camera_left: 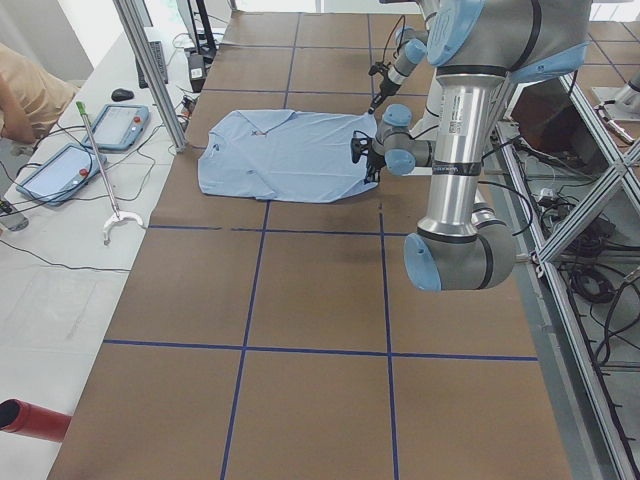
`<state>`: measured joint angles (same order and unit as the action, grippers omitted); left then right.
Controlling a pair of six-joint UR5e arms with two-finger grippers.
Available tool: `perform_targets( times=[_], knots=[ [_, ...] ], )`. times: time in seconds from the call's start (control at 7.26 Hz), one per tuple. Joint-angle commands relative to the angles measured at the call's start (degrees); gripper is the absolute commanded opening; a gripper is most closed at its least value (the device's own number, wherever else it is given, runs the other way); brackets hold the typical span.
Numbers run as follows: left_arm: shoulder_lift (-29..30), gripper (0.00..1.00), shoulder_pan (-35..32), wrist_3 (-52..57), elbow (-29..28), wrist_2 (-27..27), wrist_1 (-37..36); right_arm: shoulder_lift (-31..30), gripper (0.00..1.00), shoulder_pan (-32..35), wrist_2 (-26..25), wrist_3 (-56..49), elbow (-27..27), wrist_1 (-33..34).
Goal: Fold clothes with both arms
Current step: 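Lift the hem with both grippers and fold it toward the collar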
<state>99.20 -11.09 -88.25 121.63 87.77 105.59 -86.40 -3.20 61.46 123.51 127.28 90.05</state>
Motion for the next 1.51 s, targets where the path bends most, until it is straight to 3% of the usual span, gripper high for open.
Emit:
perform_targets(
  times=[0.0, 0.28, 0.55, 0.69, 0.96, 1.1, 1.38],
  knots=[
    [0.12, 0.00, -0.16, 0.00, 12.06, 3.35, -10.33, -4.56, 0.00, -2.40, 0.42, -1.43, 14.51, 9.64],
    [0.29, 0.00, -0.34, 0.00, 28.15, 8.09, -25.10, -3.43, 0.00, -5.05, 3.48, -1.35, 28.41, 23.80],
    [0.64, 0.00, -3.40, 0.79, 29.63, 10.66, -27.36, -2.02, 0.00, -1.74, 4.55, -1.87, 28.55, 24.47],
    [3.17, 0.00, -6.03, 2.80, 27.54, 10.67, -27.45, -0.88, 0.00, 2.46, 7.59, -5.62, 28.29, 24.39],
    [10.37, 0.00, -15.67, 13.31, 19.03, 11.62, -27.98, 8.22, 0.00, 14.22, 15.32, -13.25, 25.75, 28.05],
    [12.31, 0.00, -21.38, 18.67, 15.43, 14.50, -27.89, 12.44, 0.00, 19.85, 17.10, -17.65, 22.34, 28.51],
    [18.18, 0.00, -29.39, 26.86, 4.29, 15.68, -27.19, 20.89, 0.00, 30.66, 22.01, -24.43, 8.41, 27.91]
  ],
)
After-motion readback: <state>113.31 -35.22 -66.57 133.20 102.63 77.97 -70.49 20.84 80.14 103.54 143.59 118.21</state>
